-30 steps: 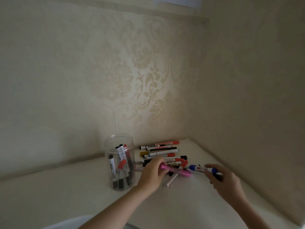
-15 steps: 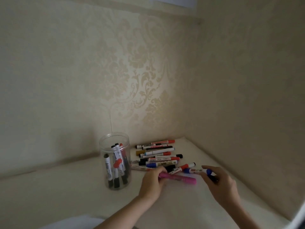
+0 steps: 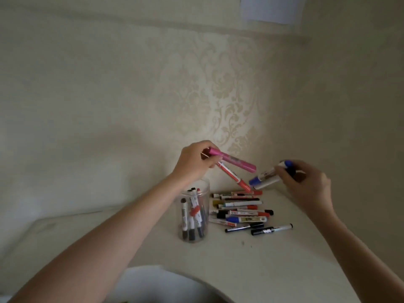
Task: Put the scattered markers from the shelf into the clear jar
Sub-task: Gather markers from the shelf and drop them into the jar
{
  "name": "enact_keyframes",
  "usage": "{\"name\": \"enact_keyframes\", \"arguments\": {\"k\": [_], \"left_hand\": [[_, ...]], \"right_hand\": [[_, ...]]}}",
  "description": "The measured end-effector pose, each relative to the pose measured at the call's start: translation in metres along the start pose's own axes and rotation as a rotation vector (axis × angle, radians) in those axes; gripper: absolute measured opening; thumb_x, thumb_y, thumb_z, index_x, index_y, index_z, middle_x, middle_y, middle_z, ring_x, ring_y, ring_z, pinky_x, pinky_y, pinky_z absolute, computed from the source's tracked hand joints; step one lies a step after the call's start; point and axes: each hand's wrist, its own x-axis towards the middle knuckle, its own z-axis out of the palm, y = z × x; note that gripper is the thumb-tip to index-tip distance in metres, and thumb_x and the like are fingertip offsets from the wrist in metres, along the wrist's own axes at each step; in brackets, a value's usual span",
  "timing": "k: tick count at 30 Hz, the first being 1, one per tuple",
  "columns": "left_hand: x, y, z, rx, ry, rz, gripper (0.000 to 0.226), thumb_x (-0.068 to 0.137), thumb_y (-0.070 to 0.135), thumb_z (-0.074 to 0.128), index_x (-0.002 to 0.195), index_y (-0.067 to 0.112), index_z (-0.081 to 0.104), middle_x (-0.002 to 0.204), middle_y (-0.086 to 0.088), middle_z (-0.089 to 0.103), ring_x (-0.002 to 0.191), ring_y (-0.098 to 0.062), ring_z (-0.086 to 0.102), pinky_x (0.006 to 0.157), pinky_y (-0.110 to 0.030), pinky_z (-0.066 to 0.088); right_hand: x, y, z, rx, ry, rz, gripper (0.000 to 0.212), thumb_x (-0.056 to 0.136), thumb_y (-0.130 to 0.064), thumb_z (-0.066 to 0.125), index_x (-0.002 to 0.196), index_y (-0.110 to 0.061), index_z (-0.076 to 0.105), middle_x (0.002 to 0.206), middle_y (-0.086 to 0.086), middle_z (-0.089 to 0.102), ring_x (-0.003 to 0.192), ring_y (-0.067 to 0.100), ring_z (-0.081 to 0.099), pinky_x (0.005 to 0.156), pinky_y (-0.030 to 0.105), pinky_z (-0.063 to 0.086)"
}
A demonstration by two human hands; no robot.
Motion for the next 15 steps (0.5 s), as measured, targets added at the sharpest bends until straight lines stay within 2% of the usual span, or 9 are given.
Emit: {"name": "enact_keyframes", "arguments": {"k": [2, 3, 6, 8, 11, 13, 15], "left_hand": [[-0.001, -0.008, -0.038, 0.055, 0.070, -0.021, 0.006, 0.087, 0.017, 0.072, 0.092, 0.018, 0.068, 0.069, 0.013, 0.067, 0.056, 0.010, 0.063, 0.057, -0.002, 0.042], [-0.003, -0.013, -0.054, 0.094, 0.097, -0.033, 0.006, 0.087, 0.017, 0.072, 0.091, 0.017, 0.068, 0.069, 0.012, 0.067, 0.056, 0.010, 0.063, 0.057, -0.001, 0.042], [-0.012, -0.027, -0.082, 0.204, 0.104, -0.072, 0.005, 0.084, 0.013, 0.074, 0.089, 0.014, 0.070, 0.068, 0.006, 0.068, 0.058, 0.000, 0.063, 0.059, -0.003, 0.043], [-0.015, -0.034, -0.088, 0.283, 0.046, -0.076, 0.006, 0.083, 0.011, 0.074, 0.088, 0.011, 0.071, 0.065, 0.007, 0.064, 0.059, -0.006, 0.060, 0.060, -0.010, 0.043], [-0.011, -0.042, -0.084, 0.411, -0.065, -0.080, 0.008, 0.083, 0.012, 0.074, 0.090, 0.008, 0.072, 0.071, 0.005, 0.064, 0.065, -0.014, 0.061, 0.068, -0.028, 0.051], [-0.004, -0.046, -0.073, 0.527, -0.164, -0.094, 0.012, 0.083, 0.014, 0.073, 0.093, 0.009, 0.072, 0.078, 0.000, 0.065, 0.070, -0.017, 0.059, 0.072, -0.031, 0.050], [0.003, -0.050, -0.061, 0.604, -0.236, -0.114, 0.012, 0.083, 0.017, 0.073, 0.093, 0.010, 0.071, 0.079, 0.000, 0.061, 0.074, -0.018, 0.057, 0.068, -0.028, 0.045]], "right_hand": [[0.012, -0.031, 0.012, 0.091, -0.021, -0.045, 0.022, 0.081, -0.037, 0.068, 0.099, -0.025, 0.069, 0.072, -0.004, 0.070, 0.061, 0.016, 0.066, 0.060, 0.025, 0.055], [0.017, -0.044, 0.019, 0.128, -0.032, -0.063, 0.023, 0.082, -0.037, 0.068, 0.100, -0.024, 0.069, 0.071, -0.003, 0.070, 0.060, 0.016, 0.067, 0.059, 0.026, 0.055], [0.026, -0.074, 0.050, 0.141, -0.095, -0.103, 0.022, 0.083, -0.037, 0.068, 0.100, -0.023, 0.068, 0.069, -0.004, 0.069, 0.055, 0.012, 0.065, 0.051, 0.016, 0.051], [0.026, -0.084, 0.073, 0.120, -0.186, -0.127, 0.025, 0.083, -0.037, 0.067, 0.102, -0.021, 0.068, 0.078, -0.008, 0.069, 0.059, 0.016, 0.067, 0.053, 0.020, 0.055], [0.023, -0.086, 0.101, 0.024, -0.350, -0.153, 0.028, 0.083, -0.036, 0.067, 0.105, -0.018, 0.068, 0.085, -0.009, 0.069, 0.063, 0.017, 0.068, 0.064, 0.031, 0.059], [0.021, -0.083, 0.114, -0.086, -0.425, -0.188, 0.029, 0.083, -0.035, 0.068, 0.105, -0.016, 0.068, 0.087, -0.003, 0.071, 0.063, 0.016, 0.067, 0.066, 0.029, 0.058], [0.020, -0.078, 0.125, -0.187, -0.489, -0.221, 0.028, 0.082, -0.033, 0.068, 0.101, -0.013, 0.069, 0.088, 0.001, 0.072, 0.062, 0.014, 0.063, 0.064, 0.023, 0.054]]}}
